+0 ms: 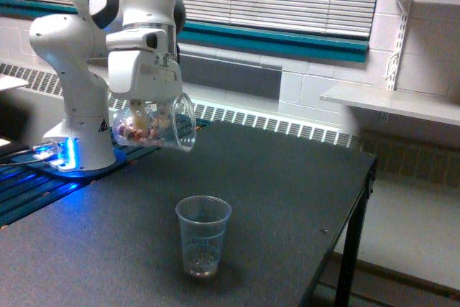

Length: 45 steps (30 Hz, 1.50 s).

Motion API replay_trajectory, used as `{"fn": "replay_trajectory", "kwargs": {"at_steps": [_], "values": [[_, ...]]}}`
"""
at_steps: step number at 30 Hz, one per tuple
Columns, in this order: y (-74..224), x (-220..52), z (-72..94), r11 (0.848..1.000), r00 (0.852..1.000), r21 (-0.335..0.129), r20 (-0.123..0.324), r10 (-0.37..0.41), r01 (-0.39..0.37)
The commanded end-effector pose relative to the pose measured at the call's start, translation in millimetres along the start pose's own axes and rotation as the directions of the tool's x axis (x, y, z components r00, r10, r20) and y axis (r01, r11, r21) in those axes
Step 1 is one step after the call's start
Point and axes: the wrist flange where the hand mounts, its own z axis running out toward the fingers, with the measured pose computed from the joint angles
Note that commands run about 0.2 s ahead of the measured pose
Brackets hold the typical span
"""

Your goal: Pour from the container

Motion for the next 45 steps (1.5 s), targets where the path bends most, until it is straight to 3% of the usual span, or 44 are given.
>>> {"fn": "replay_trajectory", "kwargs": {"at_steps": [1, 14, 31, 45], "values": [[-2.5, -3.7, -3.3, 0.996, 0.997, -0.039, 0.006, 0.083, -0.082], [-0.9, -16.2, -3.9, 0.986, 0.993, -0.124, 0.014, 0.116, -0.114], [3.1, 0.1, -2.7, 0.984, 0.992, -0.124, 0.009, 0.127, -0.125], [13.0, -2.1, -14.4, 0.953, 0.977, -0.22, -0.025, 0.21, -0.21]]}}
